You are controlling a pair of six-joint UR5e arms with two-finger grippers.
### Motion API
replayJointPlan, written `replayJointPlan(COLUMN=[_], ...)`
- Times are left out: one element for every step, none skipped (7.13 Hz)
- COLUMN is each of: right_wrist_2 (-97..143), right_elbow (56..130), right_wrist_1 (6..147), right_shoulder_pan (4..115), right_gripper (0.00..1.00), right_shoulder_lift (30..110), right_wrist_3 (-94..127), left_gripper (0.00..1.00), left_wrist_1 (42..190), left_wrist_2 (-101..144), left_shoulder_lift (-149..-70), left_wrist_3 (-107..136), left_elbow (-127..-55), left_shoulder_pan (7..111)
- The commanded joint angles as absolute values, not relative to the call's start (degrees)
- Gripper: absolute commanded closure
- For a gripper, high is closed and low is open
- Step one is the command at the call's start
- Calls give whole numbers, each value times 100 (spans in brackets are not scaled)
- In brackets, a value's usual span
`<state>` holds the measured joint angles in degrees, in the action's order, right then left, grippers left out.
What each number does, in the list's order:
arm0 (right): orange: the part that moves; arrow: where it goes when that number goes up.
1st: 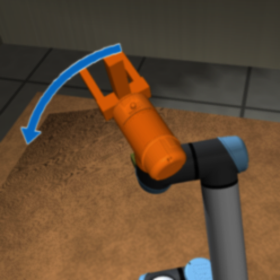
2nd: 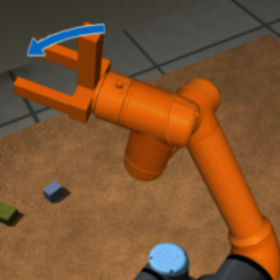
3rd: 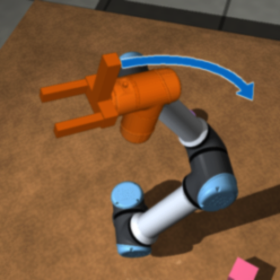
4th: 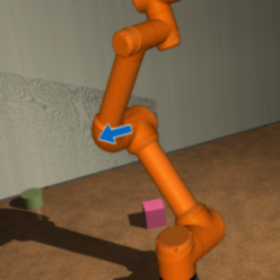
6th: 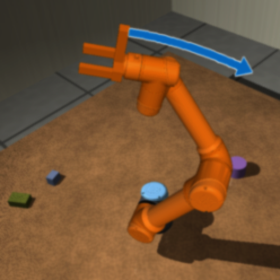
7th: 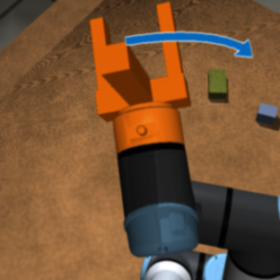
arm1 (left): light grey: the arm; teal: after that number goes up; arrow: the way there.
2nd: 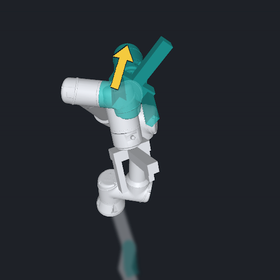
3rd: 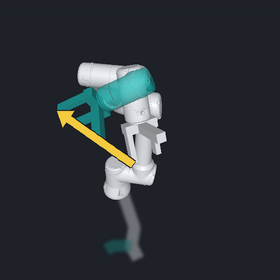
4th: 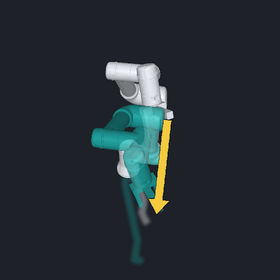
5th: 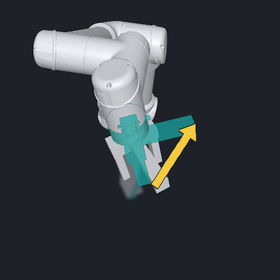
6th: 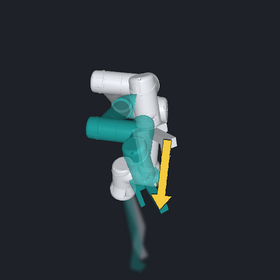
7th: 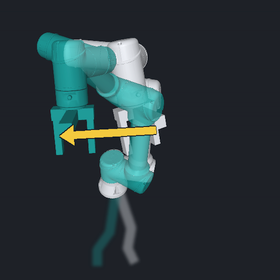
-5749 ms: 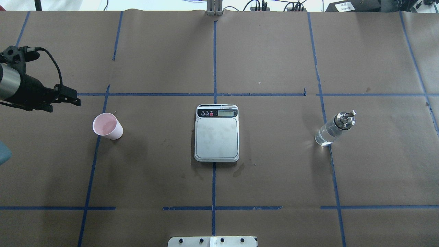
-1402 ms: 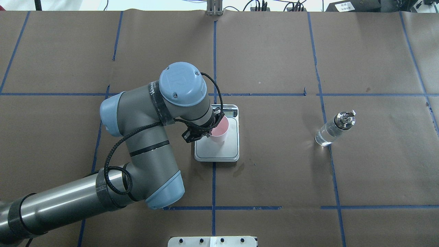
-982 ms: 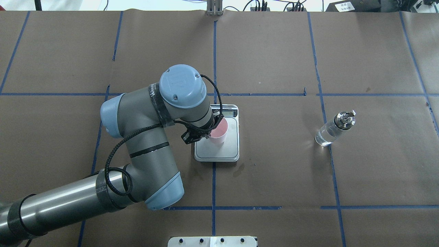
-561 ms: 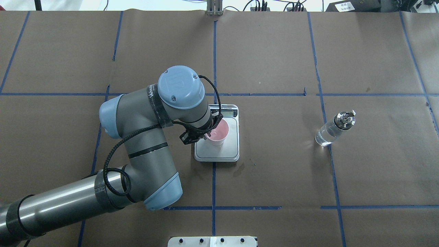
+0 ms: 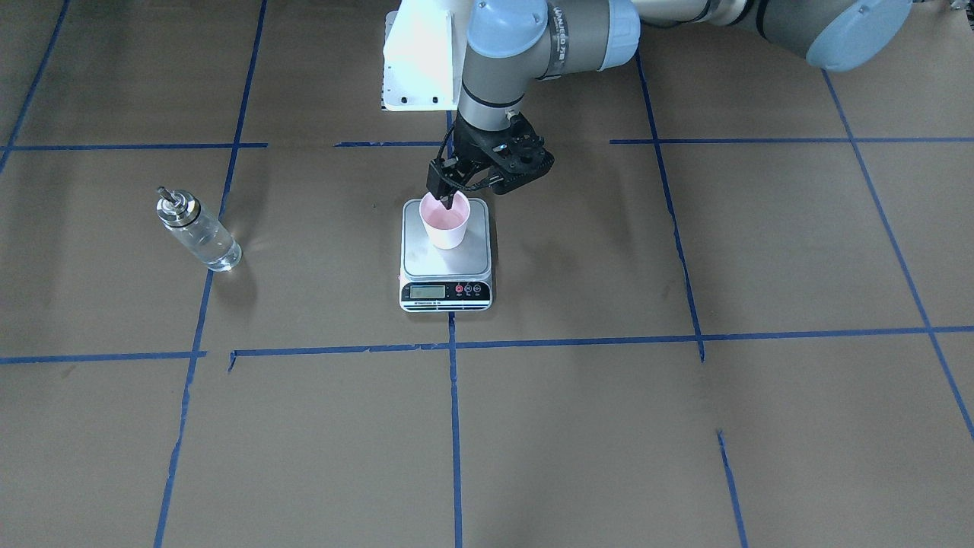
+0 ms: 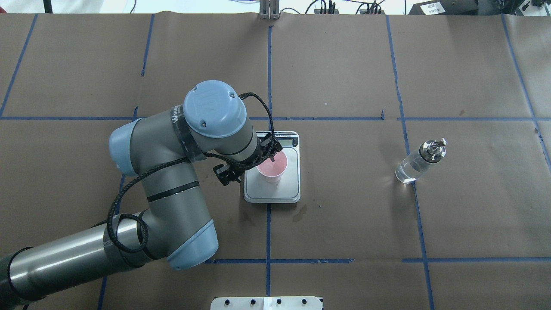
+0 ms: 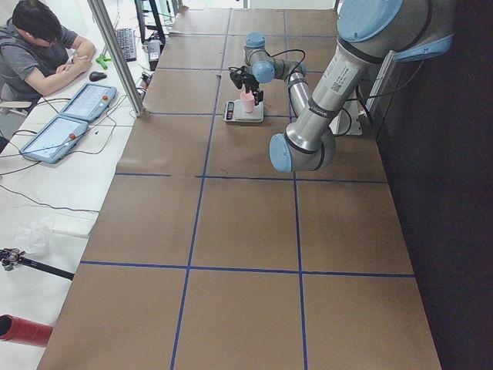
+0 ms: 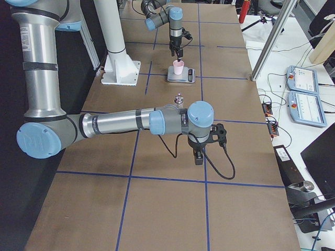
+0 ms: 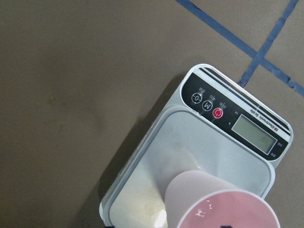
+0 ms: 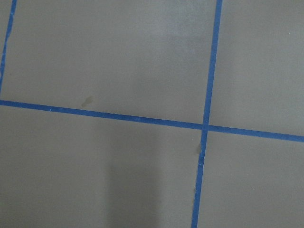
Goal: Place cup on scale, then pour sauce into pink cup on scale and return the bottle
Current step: 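Open the left gripper and withdraw it from the cup while the right arm moves in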
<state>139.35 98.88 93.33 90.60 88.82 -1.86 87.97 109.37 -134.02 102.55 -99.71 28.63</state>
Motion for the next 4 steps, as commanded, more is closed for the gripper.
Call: replayJointPlan(right_wrist_2=[13983, 13992, 14010, 13992], right_elbow=[10123, 10438, 10920, 11482], right_wrist_1=[9404, 9404, 9413, 9422], right_shoulder_pan=[9062, 9062, 9035, 8661], right_gripper=[0, 0, 0, 0], right_shoulder_lift=[8877, 8903, 8929, 9034], right_wrist_3=[-63, 487, 1258, 1953], left_gripper=[0, 0, 0, 0], left_wrist_1=[8571, 8430, 8255, 8209], left_wrist_2=[11038, 11326, 11564, 11601], left_shoulder_lift=[-13324, -13324, -13342, -13324], left_wrist_3=[10116, 9933, 9488, 9101], left_elbow=[-10570, -10765, -10810, -10811], left_shoulder_pan=[2970, 3258, 3635, 3943])
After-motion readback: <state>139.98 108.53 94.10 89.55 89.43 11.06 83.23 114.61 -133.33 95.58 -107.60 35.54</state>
